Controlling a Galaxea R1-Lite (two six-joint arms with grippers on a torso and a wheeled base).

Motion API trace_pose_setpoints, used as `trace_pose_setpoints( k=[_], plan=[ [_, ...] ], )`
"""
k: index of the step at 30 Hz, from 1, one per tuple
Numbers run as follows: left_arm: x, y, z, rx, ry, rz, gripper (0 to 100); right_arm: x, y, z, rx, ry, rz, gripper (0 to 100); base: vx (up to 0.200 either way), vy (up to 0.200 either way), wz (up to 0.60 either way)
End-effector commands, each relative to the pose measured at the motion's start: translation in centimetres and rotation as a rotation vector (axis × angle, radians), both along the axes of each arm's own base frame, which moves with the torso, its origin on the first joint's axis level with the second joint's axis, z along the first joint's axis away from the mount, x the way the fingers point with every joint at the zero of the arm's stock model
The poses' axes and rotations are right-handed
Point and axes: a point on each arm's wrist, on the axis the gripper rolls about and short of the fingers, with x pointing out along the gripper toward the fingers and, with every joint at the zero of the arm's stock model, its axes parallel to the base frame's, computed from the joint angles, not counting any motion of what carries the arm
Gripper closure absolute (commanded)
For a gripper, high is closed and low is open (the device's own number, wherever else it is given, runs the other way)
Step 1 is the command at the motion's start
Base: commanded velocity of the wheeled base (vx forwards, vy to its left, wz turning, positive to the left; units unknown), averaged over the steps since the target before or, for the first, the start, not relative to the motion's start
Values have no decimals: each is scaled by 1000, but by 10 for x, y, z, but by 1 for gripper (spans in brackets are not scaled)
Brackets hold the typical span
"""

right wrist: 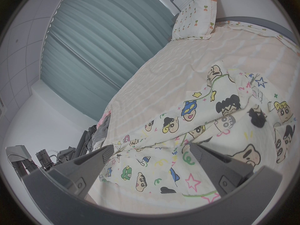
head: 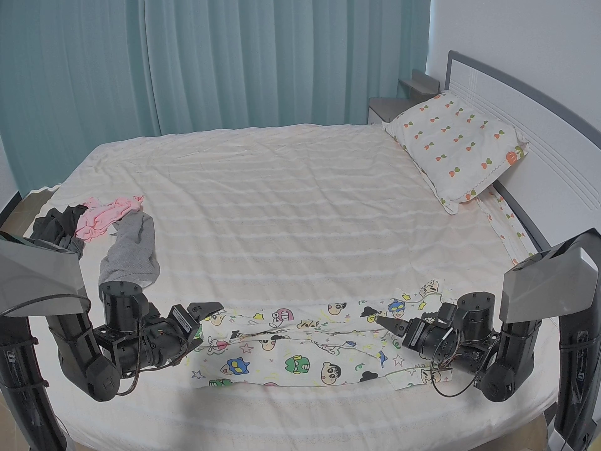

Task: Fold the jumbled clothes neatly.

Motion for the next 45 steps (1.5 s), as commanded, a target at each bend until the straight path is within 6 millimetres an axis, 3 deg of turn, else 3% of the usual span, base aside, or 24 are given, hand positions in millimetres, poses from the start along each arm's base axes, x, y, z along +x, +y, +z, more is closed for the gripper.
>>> trace_pose_setpoints(
  k=[1,18,24,31,35,45],
  plan=[
    [-1,0,1,-1,-3,0,0,0,1,1,3,-10,3,0,0,200,0],
    [3,1,-2,8,-5,13,0,0,1,1,1,-11,2,0,0,200,0],
    [16,-5,-9,9,-12,7,0,1,0,2,3,-15,-1,0,0,0,0],
    [19,-32,-11,82,30,-27,0,1,-1,3,5,-17,-6,0,0,0,0],
    [34,-37,-7,206,54,-85,0,1,-1,3,5,-19,-7,0,0,0,0],
    [66,-49,-5,240,141,-101,0,2,-2,3,5,-19,-10,0,0,0,0]
  ],
)
